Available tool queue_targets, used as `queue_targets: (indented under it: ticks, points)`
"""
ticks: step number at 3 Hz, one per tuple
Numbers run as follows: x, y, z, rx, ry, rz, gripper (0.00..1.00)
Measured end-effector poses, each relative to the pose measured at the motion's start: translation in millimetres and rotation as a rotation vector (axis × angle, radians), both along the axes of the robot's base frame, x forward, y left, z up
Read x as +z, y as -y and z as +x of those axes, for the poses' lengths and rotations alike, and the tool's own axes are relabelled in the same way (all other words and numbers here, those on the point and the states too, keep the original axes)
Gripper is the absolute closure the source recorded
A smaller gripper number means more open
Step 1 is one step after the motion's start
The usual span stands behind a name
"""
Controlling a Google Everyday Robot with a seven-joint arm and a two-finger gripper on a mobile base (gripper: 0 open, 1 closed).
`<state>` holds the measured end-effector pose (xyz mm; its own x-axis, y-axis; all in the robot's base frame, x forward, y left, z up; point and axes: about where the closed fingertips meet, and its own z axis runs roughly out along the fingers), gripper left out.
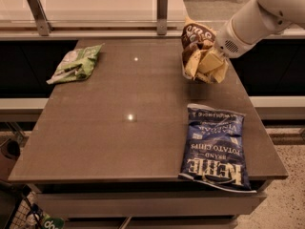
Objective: Move brown chip bag near green jalapeno chip bag
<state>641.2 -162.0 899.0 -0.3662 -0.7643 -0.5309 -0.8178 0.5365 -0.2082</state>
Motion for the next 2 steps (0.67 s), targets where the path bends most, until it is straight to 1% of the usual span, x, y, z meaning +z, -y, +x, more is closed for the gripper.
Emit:
queue_targets:
  ticks: [1,2]
  points:
    - [14.9,-20.8,-14.7,0.047,0.045,0.056,1.00]
    - [26.1,-49.2,-23.5,0.105,0.074,0.100,1.00]
